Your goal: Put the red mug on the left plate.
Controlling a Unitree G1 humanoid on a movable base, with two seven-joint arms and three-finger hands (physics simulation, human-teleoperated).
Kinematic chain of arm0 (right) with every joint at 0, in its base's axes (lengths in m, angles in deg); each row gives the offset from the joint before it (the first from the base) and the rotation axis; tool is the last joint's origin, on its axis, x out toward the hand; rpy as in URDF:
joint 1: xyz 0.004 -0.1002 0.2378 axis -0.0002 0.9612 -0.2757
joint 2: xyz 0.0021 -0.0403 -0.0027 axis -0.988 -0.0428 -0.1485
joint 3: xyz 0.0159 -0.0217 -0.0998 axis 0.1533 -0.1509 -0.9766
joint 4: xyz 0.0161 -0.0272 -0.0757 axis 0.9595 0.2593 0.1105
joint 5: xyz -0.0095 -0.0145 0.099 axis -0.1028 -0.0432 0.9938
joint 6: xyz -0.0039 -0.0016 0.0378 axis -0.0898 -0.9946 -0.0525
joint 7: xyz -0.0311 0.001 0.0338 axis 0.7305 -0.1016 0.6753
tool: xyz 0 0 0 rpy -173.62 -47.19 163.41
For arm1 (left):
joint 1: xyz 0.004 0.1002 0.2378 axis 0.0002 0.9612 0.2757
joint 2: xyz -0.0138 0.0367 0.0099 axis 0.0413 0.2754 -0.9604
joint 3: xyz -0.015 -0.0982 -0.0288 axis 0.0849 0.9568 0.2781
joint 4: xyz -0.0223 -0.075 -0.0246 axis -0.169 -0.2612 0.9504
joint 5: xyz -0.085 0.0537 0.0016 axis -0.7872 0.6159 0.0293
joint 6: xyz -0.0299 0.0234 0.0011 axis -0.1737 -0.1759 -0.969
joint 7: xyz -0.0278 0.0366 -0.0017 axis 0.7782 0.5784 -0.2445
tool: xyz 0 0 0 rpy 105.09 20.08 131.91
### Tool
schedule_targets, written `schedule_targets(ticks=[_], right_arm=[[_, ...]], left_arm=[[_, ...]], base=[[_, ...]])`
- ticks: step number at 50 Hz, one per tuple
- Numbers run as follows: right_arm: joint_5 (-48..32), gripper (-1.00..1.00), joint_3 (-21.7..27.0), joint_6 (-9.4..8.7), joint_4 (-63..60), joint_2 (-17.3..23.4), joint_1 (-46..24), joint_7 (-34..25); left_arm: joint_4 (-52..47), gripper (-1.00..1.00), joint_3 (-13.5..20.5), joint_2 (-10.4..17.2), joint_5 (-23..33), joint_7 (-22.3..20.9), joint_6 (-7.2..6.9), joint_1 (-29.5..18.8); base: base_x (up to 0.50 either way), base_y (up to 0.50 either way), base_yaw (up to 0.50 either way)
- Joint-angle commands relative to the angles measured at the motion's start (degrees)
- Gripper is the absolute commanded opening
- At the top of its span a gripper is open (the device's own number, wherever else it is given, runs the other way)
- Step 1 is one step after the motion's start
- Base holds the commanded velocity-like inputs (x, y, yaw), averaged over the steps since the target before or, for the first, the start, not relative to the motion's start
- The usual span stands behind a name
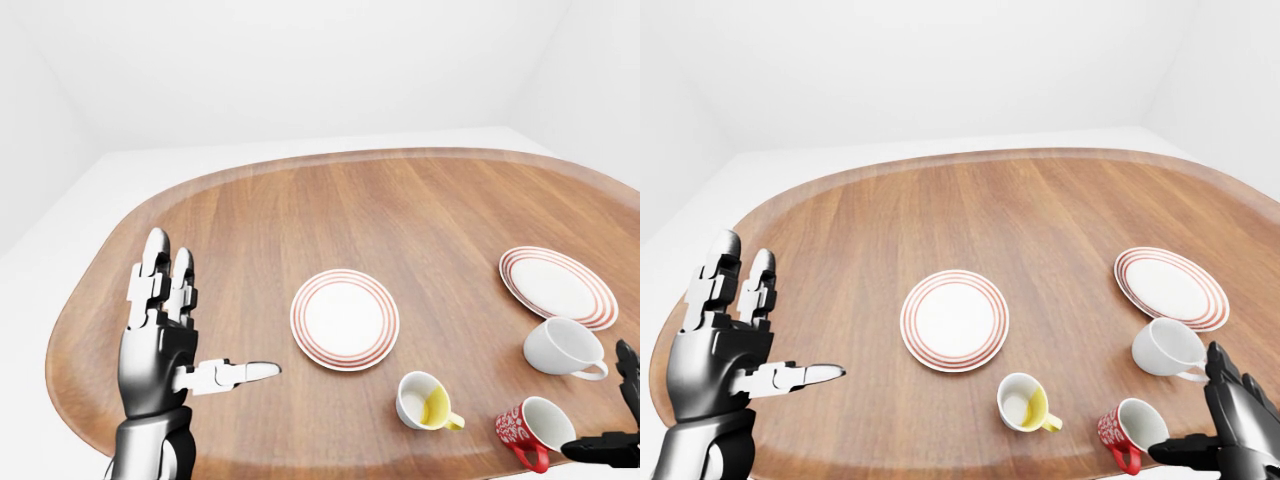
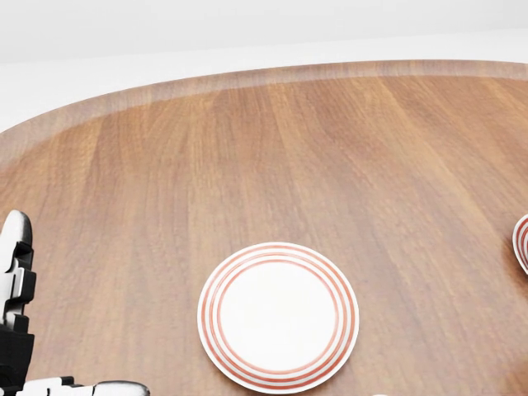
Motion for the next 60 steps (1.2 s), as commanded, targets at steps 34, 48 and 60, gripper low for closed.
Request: schedule_targets(ticks=[34, 48, 60], right_arm=[[3.9, 1.00, -9.6, 0.00, 9.3, 6.8, -5.0, 1.6], [5.4, 1.00, -12.6, 0.00, 13.1, 6.2, -3.2, -1.0], [5.8, 1.00, -12.0, 0.00, 14.7, 5.3, -1.6, -1.4]], left_arm=[[-0.4, 1.00, 0.1, -0.1, -0.1, -0.2, 0.00, 0.5], [-1.1, 1.00, 0.4, -0.3, -0.2, -0.4, 0.00, 1.0], [-1.3, 1.00, 0.1, -0.2, 0.0, -0.2, 0.00, 0.9]], base=[[0.00, 0.00, 0.00], [0.00, 0.00, 0.00], [0.00, 0.00, 0.00]])
